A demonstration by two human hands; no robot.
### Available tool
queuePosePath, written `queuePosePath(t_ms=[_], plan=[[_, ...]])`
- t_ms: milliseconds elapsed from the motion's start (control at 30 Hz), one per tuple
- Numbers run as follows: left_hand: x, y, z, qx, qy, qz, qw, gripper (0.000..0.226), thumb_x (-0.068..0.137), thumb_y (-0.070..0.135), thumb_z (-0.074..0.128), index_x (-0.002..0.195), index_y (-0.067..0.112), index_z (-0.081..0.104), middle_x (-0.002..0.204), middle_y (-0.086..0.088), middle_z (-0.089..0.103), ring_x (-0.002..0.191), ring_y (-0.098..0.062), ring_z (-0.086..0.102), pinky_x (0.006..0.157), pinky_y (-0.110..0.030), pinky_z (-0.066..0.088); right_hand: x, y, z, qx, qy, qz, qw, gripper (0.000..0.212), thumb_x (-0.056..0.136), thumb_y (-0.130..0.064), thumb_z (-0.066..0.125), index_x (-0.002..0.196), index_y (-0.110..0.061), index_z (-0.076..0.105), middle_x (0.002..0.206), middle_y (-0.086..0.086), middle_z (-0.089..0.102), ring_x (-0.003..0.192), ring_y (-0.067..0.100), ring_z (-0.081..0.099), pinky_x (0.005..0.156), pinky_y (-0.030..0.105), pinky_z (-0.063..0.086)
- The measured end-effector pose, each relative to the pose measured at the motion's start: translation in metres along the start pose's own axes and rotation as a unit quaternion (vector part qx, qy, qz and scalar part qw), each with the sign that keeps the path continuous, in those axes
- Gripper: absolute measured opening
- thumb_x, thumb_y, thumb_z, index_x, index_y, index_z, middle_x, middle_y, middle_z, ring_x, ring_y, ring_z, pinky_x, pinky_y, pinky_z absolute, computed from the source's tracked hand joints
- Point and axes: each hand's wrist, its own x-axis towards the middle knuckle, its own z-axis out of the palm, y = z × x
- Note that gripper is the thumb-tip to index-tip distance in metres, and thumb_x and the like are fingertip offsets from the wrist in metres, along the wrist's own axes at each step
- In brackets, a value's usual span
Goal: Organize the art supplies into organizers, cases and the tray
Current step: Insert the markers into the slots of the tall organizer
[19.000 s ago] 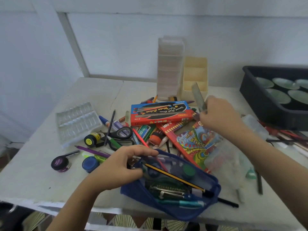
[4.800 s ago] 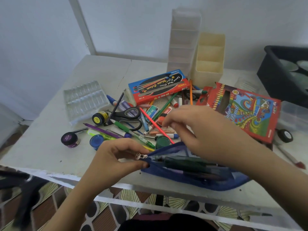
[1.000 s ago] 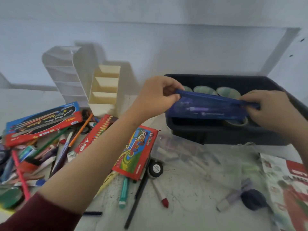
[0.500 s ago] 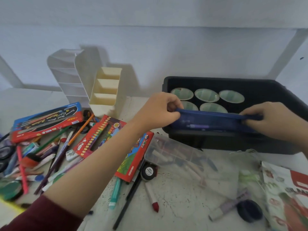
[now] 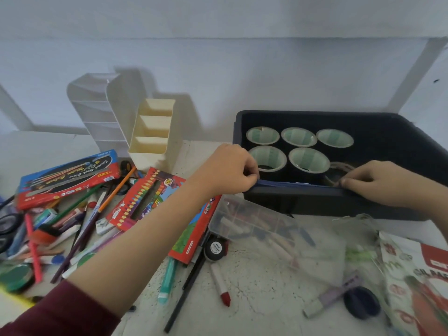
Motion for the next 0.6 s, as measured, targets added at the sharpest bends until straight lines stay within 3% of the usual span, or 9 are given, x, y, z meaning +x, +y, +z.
queuePosePath(t_ms=[100,267,333,500,600], plan=[[-0.004,-0.002,0.001,-0.01,-0.003,-0.001,1.0,0.022,0.088,0.022,0.056,0.083,0.016,0.077,0.077,0.002,0.071,0.076,-0.013,0.062,0.078,-0.025,0.048,-0.003,-0.002,0.002,0.011,-0.007,0.005,1.0,0.026,0.098,-0.032,0.043,0.092,-0.027,0.068,0.085,-0.006,0.065,0.079,0.008,0.058,0.063,0.018,0.04],[-0.021,-0.003,0.001,-0.072,0.065,0.016,0.995,0.018,0.088,0.016,0.06,0.099,0.017,0.074,0.091,0.009,0.068,0.084,-0.001,0.056,0.074,0.001,0.035,-0.009,-0.011,0.006,-0.013,0.037,-0.038,0.999,0.023,0.096,-0.033,0.045,0.099,-0.028,0.068,0.088,-0.006,0.066,0.077,0.005,0.056,0.062,0.016,0.039],[-0.03,-0.004,0.002,-0.084,0.101,0.029,0.991,0.018,0.087,0.013,0.062,0.1,0.018,0.073,0.089,0.014,0.063,0.083,0.003,0.053,0.077,0.0,0.035,-0.014,-0.014,0.009,-0.015,0.076,-0.078,0.994,0.022,0.095,-0.03,0.049,0.108,-0.028,0.067,0.097,-0.011,0.064,0.08,-0.003,0.051,0.064,0.01,0.035],[-0.049,-0.001,0.005,-0.11,0.109,0.069,0.986,0.017,0.084,0.015,0.062,0.097,0.021,0.072,0.084,0.025,0.057,0.087,0.0,0.054,0.078,-0.011,0.042,-0.04,-0.025,0.018,0.021,0.111,-0.137,0.984,0.021,0.092,-0.024,0.054,0.109,-0.029,0.065,0.096,-0.016,0.061,0.084,-0.008,0.051,0.065,0.008,0.037],[-0.057,0.006,0.012,-0.105,0.102,0.094,0.985,0.018,0.082,0.021,0.06,0.097,0.022,0.071,0.087,0.02,0.062,0.088,0.002,0.055,0.081,-0.014,0.043,-0.058,-0.027,0.023,0.026,0.136,-0.155,0.978,0.019,0.09,-0.023,0.055,0.103,-0.034,0.063,0.09,-0.023,0.058,0.083,-0.007,0.055,0.066,0.011,0.04]])
